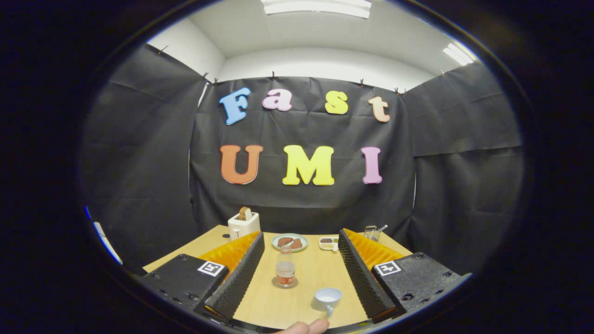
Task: Take the bottle from table, then pour the juice into the cup, finally place the bottle on the coaster
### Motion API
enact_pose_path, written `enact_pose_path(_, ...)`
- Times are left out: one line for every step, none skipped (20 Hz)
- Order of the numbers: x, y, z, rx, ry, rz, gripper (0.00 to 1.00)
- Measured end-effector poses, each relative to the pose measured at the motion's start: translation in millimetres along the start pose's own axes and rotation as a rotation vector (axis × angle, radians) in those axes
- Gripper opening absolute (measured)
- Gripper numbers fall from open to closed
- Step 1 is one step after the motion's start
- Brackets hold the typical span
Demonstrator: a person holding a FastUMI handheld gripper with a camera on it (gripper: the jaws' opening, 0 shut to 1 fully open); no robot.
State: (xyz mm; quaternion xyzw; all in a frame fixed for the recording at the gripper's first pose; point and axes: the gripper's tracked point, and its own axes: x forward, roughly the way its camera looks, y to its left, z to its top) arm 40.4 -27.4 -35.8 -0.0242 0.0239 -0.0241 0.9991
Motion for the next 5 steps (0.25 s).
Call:
enact_pose_path(-1.0, 0.3, -0.1, 0.007, -0.003, 0.003, 1.0)
enact_pose_path(-1.6, 0.2, -1.4, 0.018, -0.001, 0.004, 1.0)
enact_pose_path(-1.8, 0.0, -3.0, 0.024, 0.002, 0.005, 1.0)
enact_pose_path(-2.2, 0.5, -2.8, 0.027, 0.0, 0.009, 1.0)
enact_pose_path(-1.7, -0.1, -2.1, 0.027, -0.005, 0.01, 1.0)
